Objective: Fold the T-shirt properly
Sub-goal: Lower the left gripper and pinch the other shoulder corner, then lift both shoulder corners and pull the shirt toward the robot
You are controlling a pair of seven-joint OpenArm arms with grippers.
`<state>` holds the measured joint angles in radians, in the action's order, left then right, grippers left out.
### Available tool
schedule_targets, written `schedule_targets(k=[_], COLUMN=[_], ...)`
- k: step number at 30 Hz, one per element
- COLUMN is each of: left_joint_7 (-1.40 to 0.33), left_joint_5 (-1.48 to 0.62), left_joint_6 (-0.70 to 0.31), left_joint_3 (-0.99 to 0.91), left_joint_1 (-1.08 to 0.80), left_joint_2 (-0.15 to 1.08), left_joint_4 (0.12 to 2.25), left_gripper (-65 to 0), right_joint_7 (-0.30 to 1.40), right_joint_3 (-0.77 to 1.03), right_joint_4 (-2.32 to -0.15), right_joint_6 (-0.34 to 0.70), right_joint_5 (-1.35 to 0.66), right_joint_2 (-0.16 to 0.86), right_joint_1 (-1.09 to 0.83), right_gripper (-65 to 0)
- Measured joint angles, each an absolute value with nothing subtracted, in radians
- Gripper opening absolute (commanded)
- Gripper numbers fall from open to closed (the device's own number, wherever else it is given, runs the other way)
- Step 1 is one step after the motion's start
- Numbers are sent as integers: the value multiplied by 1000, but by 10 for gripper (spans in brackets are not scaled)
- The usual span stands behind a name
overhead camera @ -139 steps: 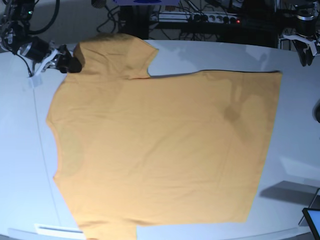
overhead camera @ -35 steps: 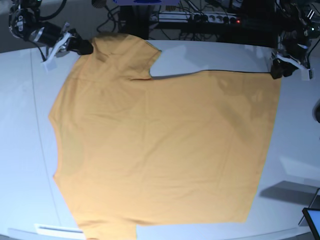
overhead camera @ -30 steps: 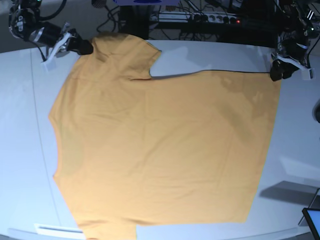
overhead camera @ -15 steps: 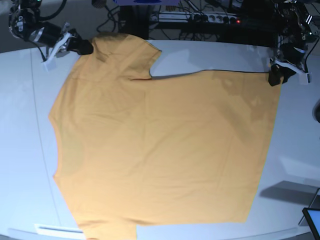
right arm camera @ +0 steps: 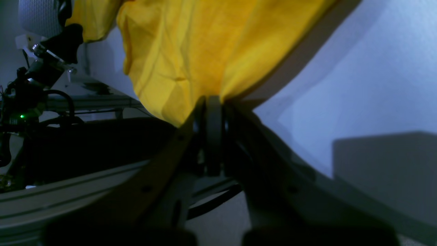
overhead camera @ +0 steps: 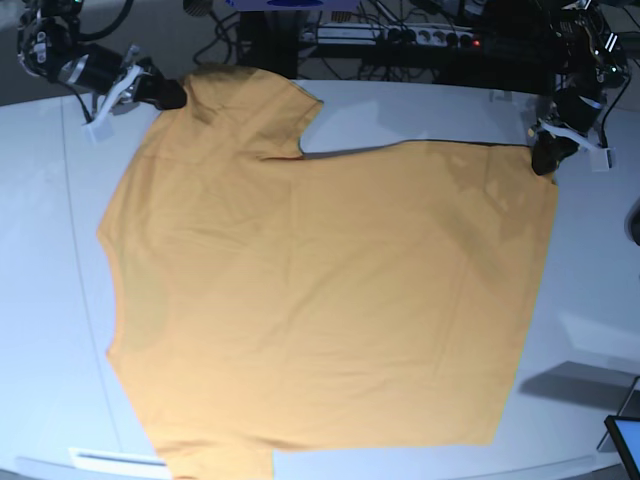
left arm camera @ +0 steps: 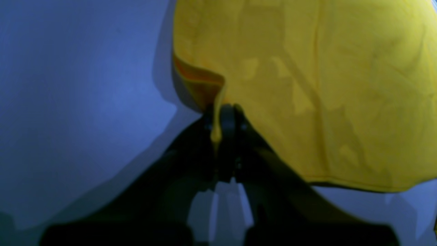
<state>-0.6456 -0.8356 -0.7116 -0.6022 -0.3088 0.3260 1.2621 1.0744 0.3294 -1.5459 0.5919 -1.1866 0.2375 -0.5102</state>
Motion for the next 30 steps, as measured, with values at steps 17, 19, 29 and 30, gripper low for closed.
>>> schedule_targets(k=[17,19,29,30], left_joint_7=[-735,-737,-741,-741], left_joint_5=[-765,-760,-762,-760], left_joint_6=[-697,-697,-697,-696], left_joint_3=[-802,-802,-802,-802], left_joint_1=[-423,-422,-430,-430], left_joint_2=[280,279,278,277], left_joint_4=[1407,1407,1522,1533], left_gripper=[-650,-650,-650,-650], right_joint_7=[1048,1049,1056,1057], right_joint_3=[324,326,329,329], right_joint_4=[-1728,-1756,-1911,-1927], right_joint_6=[564,564,563,546], right_joint_5=[-1096,-1093,-1095,-1095], right_joint_2=[273,273,274,274], right_joint_1=[-552,-552,-592,-593], right_gripper=[-647,-647,-647,-647])
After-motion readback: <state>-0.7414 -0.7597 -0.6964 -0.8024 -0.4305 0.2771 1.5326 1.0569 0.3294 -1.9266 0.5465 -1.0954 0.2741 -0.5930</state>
